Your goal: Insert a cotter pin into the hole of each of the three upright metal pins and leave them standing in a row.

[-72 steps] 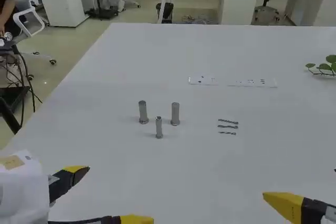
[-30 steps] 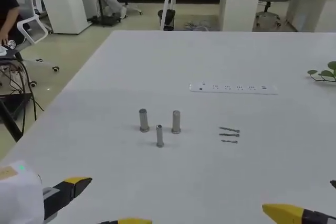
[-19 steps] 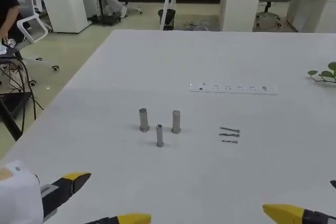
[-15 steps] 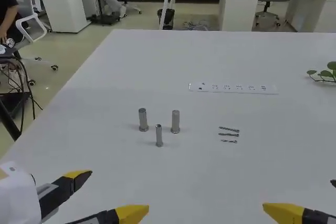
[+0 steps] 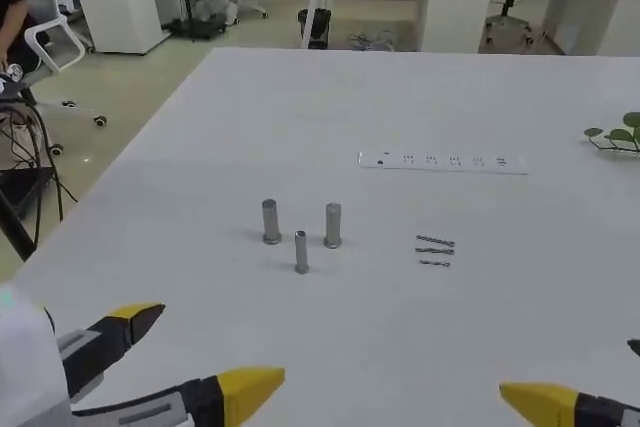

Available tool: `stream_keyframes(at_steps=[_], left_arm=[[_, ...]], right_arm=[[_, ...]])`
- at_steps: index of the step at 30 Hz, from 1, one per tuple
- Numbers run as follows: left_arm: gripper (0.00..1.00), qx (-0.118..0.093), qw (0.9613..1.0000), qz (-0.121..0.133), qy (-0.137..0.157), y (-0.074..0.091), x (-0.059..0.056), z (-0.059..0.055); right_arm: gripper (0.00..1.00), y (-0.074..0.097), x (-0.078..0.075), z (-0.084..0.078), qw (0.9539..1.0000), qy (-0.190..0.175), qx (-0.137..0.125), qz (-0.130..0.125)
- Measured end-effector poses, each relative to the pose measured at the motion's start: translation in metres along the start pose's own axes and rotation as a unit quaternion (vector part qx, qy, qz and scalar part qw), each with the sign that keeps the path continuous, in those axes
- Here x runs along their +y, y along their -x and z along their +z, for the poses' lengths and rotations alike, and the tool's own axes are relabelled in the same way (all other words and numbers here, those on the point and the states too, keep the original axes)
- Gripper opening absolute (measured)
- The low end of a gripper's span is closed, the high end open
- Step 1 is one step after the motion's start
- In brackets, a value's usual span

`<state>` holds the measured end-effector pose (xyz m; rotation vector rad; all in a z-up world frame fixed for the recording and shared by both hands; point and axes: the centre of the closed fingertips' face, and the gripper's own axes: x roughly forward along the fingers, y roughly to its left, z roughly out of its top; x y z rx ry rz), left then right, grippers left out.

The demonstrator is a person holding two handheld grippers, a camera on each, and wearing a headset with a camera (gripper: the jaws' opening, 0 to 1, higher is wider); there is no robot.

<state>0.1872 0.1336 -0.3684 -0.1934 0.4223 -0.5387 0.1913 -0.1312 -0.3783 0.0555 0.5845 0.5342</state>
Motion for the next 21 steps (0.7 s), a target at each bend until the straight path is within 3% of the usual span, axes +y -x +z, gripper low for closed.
stream_keyframes(at_steps=[3, 6, 10, 13, 16, 21], left_arm=[[0.92, 0.008, 1.0, 0.003, -0.002, -0.001, 0.0, 0.0], [0.91, 0.046, 0.9988, 0.012, 0.009, -0.002, 0.005, -0.012], [0.89, 0.054, 0.9984, 0.017, -0.001, -0.004, 0.008, -0.016], [0.9, 0.086, 0.9953, 0.043, 0.011, -0.003, 0.018, -0.026], [0.86, 0.096, 0.9941, 0.051, -0.007, -0.005, 0.023, -0.031], [0.81, 0.11, 0.9924, 0.054, 0.002, -0.006, 0.027, -0.036]], right_arm=[[0.91, -0.001, 0.0, 0.0, 1.0, 0.0, 0.001, 0.0], [0.91, -0.002, 0.0, -0.001, 1.0, 0.0, 0.003, 0.0], [0.91, -0.003, 0.0, -0.002, 1.0, 0.001, 0.007, 0.001], [0.91, -0.004, -0.001, -0.002, 1.0, 0.0, 0.01, 0.0], [0.91, -0.005, -0.001, -0.003, 0.9999, 0.001, 0.013, 0.0], [0.9, -0.008, -0.001, -0.004, 0.9998, 0.003, 0.018, 0.0]])
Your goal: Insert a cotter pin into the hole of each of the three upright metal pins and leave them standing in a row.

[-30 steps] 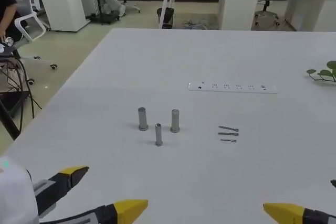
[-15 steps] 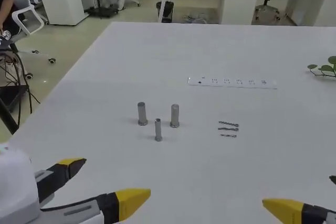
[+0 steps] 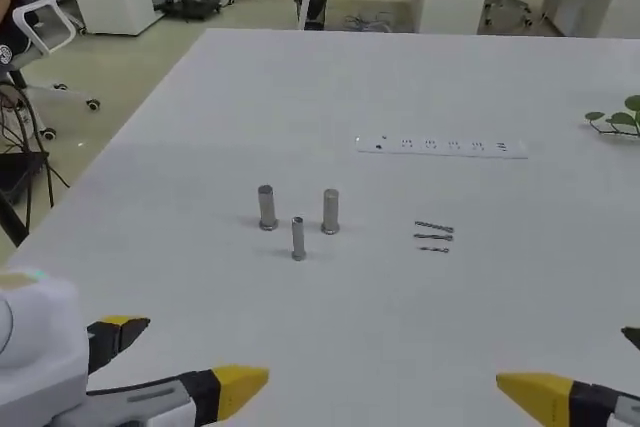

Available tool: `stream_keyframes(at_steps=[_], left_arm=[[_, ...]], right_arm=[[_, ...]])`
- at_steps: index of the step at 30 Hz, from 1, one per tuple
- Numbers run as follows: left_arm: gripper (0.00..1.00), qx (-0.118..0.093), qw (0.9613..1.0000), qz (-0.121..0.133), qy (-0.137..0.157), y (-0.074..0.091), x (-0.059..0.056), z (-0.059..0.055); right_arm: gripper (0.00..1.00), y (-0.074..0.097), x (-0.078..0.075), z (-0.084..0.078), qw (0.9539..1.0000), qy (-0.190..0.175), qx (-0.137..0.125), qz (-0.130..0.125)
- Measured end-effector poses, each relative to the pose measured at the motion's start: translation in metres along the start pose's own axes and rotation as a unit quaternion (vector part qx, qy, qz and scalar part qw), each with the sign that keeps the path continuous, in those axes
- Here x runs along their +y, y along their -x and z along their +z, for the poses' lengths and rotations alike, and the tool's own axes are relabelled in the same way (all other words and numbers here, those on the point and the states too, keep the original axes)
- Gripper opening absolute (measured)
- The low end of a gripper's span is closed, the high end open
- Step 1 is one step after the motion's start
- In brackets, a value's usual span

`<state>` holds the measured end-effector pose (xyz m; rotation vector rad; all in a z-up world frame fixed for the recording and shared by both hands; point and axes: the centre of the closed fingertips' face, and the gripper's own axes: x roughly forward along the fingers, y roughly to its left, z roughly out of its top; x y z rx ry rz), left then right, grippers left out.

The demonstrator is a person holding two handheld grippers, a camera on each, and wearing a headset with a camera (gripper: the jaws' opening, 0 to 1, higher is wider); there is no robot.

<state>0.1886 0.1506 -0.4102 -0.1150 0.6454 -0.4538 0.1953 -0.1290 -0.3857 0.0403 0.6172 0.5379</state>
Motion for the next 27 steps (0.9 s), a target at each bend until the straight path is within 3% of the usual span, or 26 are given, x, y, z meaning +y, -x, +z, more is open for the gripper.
stream_keyframes(at_steps=[4, 13, 17, 21, 25, 27], left_arm=[[0.82, -0.009, 0.9999, -0.011, -0.005, -0.002, -0.004, 0.003], [0.78, -0.051, 0.9966, -0.014, -0.062, -0.013, -0.003, 0.019], [0.76, -0.049, 0.9971, -0.019, -0.055, -0.021, -0.002, 0.025], [0.76, -0.055, 0.9962, -0.017, -0.065, -0.027, 0.002, 0.034], [0.64, -0.047, 0.9967, -0.028, -0.06, -0.034, 0.003, 0.039], [0.64, -0.048, 0.9964, -0.026, -0.065, -0.038, 0.005, 0.042]], right_arm=[[0.9, -0.002, 0.0, -0.001, 1.0, -0.001, 0.003, 0.001], [0.9, -0.005, 0.002, -0.004, 1.0, -0.003, 0.007, 0.002], [0.9, -0.006, 0.002, -0.005, 1.0, -0.005, 0.009, 0.001], [0.9, -0.007, 0.001, -0.006, 0.9999, -0.007, 0.009, 0.0], [0.9, -0.008, 0.001, -0.006, 0.9999, -0.008, 0.011, -0.001], [0.9, -0.009, 0.0, -0.007, 0.9999, -0.009, 0.012, -0.001]])
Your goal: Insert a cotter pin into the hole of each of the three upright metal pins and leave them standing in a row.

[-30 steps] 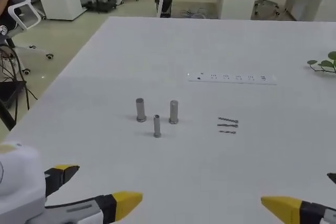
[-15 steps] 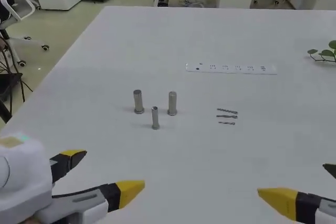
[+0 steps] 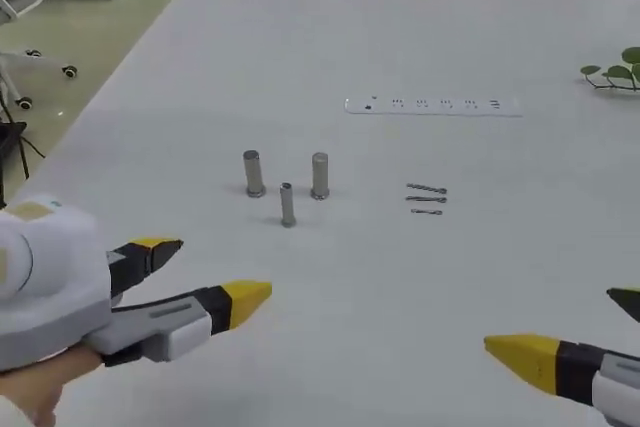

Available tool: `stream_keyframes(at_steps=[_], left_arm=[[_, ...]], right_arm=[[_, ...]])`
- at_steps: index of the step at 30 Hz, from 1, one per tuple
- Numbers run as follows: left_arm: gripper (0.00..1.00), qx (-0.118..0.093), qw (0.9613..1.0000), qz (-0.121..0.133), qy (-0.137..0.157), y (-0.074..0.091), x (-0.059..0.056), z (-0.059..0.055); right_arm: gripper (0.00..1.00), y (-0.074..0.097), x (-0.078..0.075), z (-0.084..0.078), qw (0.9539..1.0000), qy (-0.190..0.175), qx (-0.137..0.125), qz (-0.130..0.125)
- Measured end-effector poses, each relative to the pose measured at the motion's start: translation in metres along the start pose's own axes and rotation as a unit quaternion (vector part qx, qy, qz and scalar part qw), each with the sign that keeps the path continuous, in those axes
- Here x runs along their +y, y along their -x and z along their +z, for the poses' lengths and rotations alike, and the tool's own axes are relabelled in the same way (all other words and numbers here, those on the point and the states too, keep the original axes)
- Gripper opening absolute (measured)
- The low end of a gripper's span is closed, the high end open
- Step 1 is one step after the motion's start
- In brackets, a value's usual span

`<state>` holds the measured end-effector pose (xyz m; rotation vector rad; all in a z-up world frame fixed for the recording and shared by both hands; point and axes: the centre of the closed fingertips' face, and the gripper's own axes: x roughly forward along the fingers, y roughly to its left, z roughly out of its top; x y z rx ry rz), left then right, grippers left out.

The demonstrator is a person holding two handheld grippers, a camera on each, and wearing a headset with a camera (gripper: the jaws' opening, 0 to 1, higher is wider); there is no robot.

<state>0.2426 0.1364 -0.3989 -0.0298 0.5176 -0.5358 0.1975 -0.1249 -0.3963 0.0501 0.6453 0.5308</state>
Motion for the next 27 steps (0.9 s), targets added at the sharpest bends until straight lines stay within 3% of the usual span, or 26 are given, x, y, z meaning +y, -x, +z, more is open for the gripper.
stream_keyframes(at_steps=[16, 27], left_arm=[[0.6, -0.007, 0.9987, -0.028, -0.042, -0.044, 0.005, 0.033], [0.53, 0.003, 0.9974, -0.044, -0.057, -0.074, 0.006, 0.043]], right_arm=[[0.89, -0.009, -0.003, -0.002, 0.9999, -0.001, 0.012, -0.001], [0.91, -0.01, -0.007, 0.0, 0.9999, -0.004, 0.01, -0.006]])
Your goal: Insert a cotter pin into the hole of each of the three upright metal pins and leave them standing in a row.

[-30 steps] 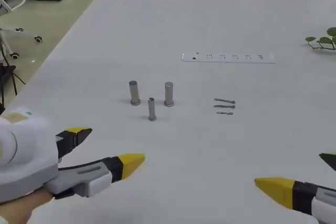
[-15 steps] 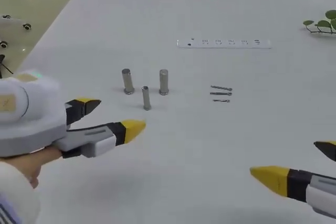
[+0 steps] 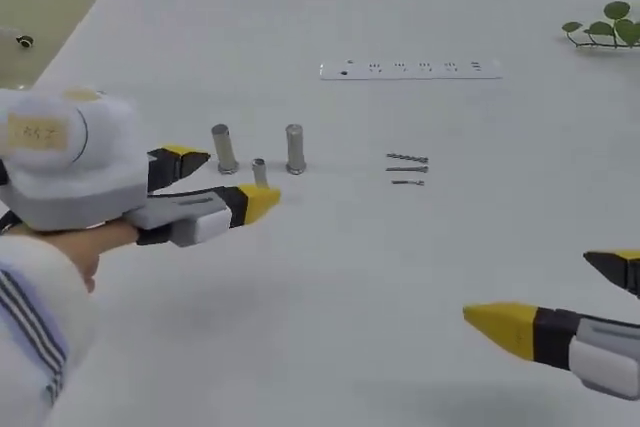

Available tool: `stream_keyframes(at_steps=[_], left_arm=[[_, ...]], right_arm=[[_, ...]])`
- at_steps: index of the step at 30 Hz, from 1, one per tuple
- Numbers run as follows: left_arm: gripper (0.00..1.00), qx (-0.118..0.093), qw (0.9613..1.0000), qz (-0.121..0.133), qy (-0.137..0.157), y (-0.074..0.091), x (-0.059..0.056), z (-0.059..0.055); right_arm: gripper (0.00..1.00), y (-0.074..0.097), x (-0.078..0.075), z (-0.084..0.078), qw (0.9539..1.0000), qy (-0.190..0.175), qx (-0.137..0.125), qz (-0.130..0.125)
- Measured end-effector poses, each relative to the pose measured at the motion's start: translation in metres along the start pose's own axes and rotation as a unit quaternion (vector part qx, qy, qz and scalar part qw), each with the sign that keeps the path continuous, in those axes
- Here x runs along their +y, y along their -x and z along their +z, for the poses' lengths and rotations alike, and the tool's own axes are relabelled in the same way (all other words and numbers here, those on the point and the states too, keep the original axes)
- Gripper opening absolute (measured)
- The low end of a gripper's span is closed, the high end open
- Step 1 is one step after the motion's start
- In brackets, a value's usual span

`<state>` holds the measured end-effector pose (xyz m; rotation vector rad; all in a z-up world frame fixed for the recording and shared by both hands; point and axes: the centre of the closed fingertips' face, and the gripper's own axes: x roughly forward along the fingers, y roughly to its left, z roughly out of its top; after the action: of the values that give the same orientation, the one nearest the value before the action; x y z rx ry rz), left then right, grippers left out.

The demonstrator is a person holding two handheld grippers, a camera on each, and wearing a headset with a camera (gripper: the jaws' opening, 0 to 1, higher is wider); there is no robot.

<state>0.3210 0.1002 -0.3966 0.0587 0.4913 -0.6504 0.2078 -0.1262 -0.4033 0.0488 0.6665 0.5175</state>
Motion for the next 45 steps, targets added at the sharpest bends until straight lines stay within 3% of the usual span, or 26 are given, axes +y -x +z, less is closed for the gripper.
stream_keyframes(at_steps=[9, 12, 18, 25, 45], left_arm=[[0.49, 0.017, 0.9998, -0.001, 0.013, -0.018, 0.009, -0.002], [0.47, 0.018, 0.9998, 0.01, 0.005, -0.022, 0.016, -0.002], [0.39, 0.021, 0.9997, 0.013, 0.004, -0.03, 0.022, -0.002], [0.32, 0.039, 0.9991, 0.011, -0.012, -0.04, 0.025, -0.01], [0.13, 0.062, 0.9976, 0.009, -0.029, -0.054, 0.029, -0.026]], right_arm=[[0.95, 0.0, -0.005, 0.002, 0.9999, -0.008, -0.006, -0.01], [0.96, -0.001, -0.005, 0.001, 0.9999, -0.01, -0.006, -0.009], [0.98, -0.001, -0.006, -0.002, 0.9998, -0.015, -0.005, -0.012], [0.98, 0.0, -0.007, -0.004, 0.9997, -0.019, -0.006, -0.015], [0.97, 0.001, -0.006, -0.007, 0.9996, -0.024, -0.005, -0.016]])
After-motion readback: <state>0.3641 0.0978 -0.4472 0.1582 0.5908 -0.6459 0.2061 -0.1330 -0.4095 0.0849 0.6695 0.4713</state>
